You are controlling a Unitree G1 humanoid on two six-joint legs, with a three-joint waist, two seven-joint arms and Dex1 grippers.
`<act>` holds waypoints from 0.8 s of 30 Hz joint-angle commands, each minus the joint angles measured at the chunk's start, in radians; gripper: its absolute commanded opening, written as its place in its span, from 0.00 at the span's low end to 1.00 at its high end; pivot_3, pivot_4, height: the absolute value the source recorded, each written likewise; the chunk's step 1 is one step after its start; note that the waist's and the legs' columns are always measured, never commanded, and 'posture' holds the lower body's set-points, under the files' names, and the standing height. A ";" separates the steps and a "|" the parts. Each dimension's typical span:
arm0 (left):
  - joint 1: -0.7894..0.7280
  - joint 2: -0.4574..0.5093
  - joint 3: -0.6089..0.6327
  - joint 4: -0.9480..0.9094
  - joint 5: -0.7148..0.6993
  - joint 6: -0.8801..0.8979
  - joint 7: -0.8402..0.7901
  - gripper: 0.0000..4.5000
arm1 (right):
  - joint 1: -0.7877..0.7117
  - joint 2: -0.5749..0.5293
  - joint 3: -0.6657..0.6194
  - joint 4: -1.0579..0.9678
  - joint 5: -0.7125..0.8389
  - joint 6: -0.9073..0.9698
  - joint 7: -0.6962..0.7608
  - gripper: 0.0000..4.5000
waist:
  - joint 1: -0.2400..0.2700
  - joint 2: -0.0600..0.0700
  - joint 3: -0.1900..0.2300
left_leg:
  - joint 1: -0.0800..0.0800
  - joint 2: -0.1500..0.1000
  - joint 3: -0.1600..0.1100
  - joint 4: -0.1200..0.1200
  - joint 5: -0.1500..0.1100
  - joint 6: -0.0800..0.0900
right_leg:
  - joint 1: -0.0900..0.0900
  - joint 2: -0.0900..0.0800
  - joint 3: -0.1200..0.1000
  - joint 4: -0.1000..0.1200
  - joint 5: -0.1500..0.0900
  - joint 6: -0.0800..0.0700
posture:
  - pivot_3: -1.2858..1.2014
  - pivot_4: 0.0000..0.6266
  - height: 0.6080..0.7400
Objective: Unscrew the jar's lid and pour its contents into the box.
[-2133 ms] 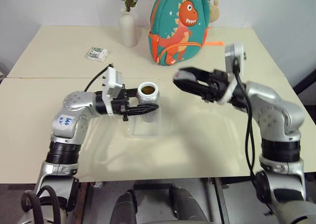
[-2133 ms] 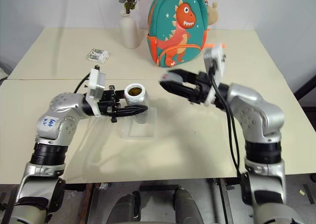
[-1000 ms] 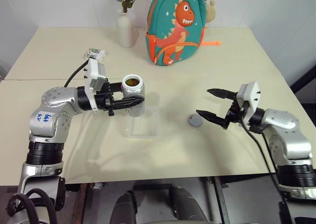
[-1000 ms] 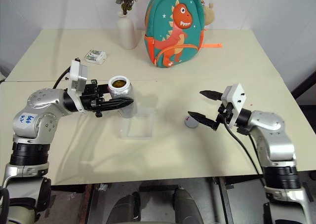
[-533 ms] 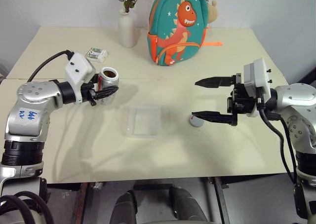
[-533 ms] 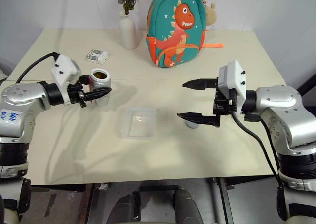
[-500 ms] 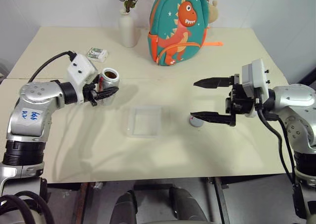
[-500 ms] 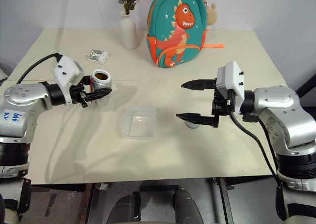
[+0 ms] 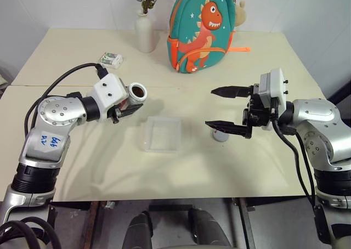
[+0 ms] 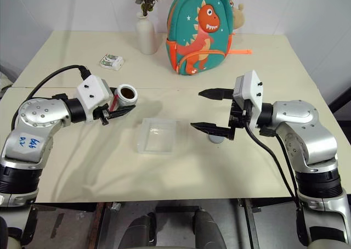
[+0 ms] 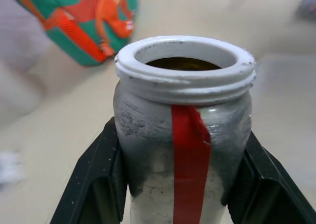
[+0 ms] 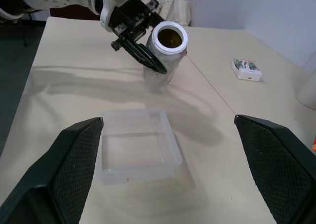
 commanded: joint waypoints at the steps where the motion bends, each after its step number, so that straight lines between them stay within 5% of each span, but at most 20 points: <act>1: 0.019 0.007 -0.045 -0.018 0.222 -0.211 0.161 0.46 | 0.008 0.011 -0.018 0.004 -0.012 -0.034 -0.018 1.00 | 0.001 0.000 0.000 | 0.000 0.000 0.000 0.000 0.000 0.000 | 0.000 0.000 0.000 0.000 0.000 0.000 | 0.52 0.24 1.00; 7: -0.032 0.087 -0.230 0.065 0.763 -0.651 0.487 0.46 | 0.007 0.039 -0.012 0.027 -0.021 -0.049 -0.036 1.00 | 0.001 0.000 0.000 | 0.000 0.000 0.001 0.000 0.000 0.000 | 0.000 0.000 0.001 0.000 0.000 0.000 | 0.52 0.24 1.00; 13: -0.181 0.099 -0.347 0.158 1.185 -0.786 0.860 0.46 | -0.010 0.076 -0.009 0.047 -0.028 -0.055 -0.060 1.00 | 0.003 0.000 0.000 | 0.001 0.000 0.003 0.000 0.000 0.000 | 0.000 -0.001 0.002 0.001 0.000 0.000 | 0.52 0.24 1.00; 24: -0.332 0.148 -0.443 0.249 1.469 -0.865 1.156 0.46 | -0.048 0.125 -0.021 0.086 -0.012 -0.046 -0.096 1.00 | -0.001 0.000 0.000 | 0.002 0.000 0.003 0.000 0.000 0.001 | 0.000 0.000 0.002 0.003 0.002 0.003 | 0.52 0.24 1.00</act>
